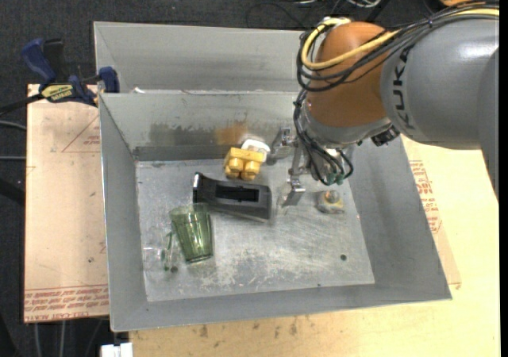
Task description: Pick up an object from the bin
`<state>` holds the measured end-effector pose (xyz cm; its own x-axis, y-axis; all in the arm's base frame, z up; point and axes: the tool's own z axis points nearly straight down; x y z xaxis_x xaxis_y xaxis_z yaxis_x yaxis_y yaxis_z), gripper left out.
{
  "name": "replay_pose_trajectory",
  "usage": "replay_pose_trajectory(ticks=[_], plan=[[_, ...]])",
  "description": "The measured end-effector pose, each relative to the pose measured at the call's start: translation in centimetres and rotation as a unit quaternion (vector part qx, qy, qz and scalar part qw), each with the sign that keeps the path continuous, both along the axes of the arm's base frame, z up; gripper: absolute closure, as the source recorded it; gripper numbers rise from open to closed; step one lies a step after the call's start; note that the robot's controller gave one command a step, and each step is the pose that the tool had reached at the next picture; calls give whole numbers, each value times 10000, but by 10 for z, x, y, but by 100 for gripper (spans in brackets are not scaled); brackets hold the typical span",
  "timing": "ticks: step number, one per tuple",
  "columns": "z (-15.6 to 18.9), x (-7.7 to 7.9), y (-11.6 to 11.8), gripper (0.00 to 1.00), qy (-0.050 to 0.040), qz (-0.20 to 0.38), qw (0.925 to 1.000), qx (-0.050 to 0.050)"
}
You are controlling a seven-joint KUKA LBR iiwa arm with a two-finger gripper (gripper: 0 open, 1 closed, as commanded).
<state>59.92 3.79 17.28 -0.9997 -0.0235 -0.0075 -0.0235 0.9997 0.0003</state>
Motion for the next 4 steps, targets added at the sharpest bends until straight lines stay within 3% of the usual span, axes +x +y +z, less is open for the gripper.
replay_pose_trajectory(ticks=[1,2,3,4], plan=[[-79,-9,44,100,-35,-245,9997,-8],[-79,-9,44,100,-36,-243,9997,-9],[-41,-15,46,100,83,-244,9997,-10],[62,-5,57,100,59,-32,10000,-8]])
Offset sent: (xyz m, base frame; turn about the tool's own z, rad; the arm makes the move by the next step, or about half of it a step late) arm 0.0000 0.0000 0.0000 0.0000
